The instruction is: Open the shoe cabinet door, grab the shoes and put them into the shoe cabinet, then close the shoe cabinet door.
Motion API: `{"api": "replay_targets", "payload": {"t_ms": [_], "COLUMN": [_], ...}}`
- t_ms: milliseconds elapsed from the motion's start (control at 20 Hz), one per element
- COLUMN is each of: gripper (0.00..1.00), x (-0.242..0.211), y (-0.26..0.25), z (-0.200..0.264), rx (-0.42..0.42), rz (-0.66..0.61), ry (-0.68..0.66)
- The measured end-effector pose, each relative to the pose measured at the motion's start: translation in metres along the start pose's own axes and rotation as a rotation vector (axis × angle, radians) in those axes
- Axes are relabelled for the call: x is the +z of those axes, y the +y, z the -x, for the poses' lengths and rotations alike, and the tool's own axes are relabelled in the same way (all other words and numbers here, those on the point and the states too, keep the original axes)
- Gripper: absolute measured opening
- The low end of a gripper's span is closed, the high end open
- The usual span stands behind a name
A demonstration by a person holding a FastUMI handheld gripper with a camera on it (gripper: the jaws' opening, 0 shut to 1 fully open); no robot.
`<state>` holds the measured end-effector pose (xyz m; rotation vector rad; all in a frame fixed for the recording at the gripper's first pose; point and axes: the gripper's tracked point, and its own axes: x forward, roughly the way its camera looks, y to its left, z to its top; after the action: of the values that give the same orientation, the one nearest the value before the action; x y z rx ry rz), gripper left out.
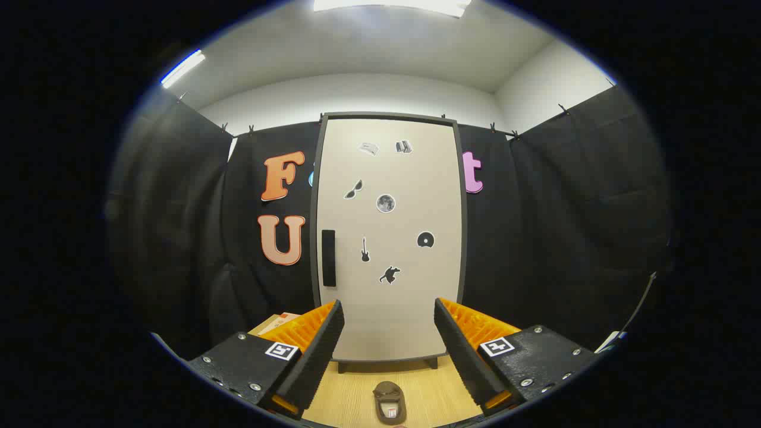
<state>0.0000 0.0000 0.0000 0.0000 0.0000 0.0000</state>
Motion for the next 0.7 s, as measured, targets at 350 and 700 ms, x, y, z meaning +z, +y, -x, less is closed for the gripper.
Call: {"api": "replay_targets", "payload": {"t_ms": [350, 700], "gripper": [0.95, 0.95], "x": [-0.0024, -0.0055], "y": [-0.0071, -0.0023], "z": [0.0009, -0.0012], "rx": [-0.017, -0.010], "rz": [-0.007, -0.002], "ry": [0.003, 0.011]}}
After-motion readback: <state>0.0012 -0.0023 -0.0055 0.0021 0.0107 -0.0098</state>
